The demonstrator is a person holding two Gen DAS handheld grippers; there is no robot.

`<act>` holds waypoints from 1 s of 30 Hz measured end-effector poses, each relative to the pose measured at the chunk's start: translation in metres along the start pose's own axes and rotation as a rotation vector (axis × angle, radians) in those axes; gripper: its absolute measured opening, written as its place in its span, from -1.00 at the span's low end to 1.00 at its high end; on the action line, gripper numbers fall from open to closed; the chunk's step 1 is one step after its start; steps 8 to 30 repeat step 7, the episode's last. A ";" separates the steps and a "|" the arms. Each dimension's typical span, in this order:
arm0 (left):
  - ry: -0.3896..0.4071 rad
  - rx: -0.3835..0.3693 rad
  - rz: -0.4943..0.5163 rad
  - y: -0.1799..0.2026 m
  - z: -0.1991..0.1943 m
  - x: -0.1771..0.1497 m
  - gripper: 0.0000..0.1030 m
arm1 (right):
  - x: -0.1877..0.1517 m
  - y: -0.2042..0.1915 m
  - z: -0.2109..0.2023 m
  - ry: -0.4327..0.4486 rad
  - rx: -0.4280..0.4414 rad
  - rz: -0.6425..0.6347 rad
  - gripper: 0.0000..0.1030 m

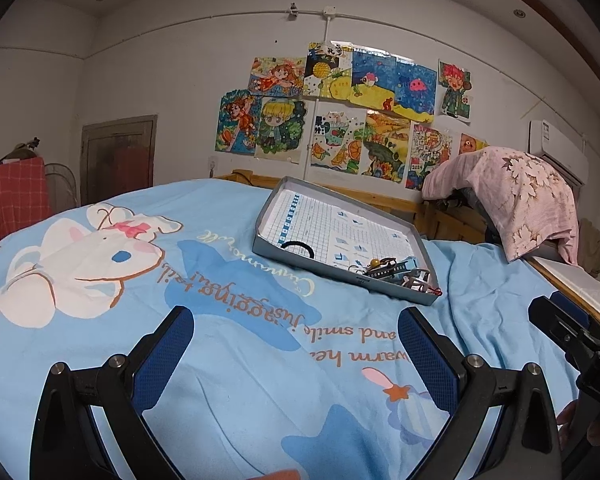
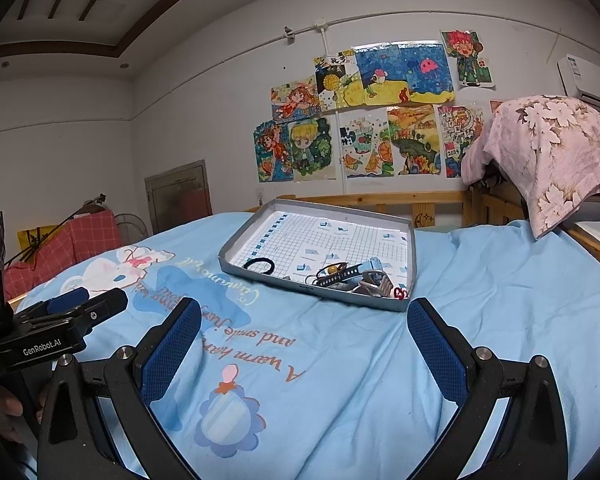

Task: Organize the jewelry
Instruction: 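Raise both tools away from the tray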

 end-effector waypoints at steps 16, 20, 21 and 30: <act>-0.003 0.017 0.009 0.001 0.001 -0.004 1.00 | -0.003 -0.001 0.003 -0.011 0.003 0.002 0.97; -0.003 0.017 0.009 0.001 0.001 -0.004 1.00 | -0.003 -0.001 0.003 -0.011 0.003 0.002 0.97; -0.003 0.017 0.009 0.001 0.001 -0.004 1.00 | -0.003 -0.001 0.003 -0.011 0.003 0.002 0.97; -0.003 0.017 0.009 0.001 0.001 -0.004 1.00 | -0.003 -0.001 0.003 -0.011 0.003 0.002 0.97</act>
Point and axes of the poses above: each gripper's, at about its wrist camera, not at the fingertips, and z roughly the way its jaws point, y to its right, x to its top, the point moved 5 cm from there along z, roughly the way its jaws point, and after that the axes turned 3 degrees about y, right-handed, at the moved point
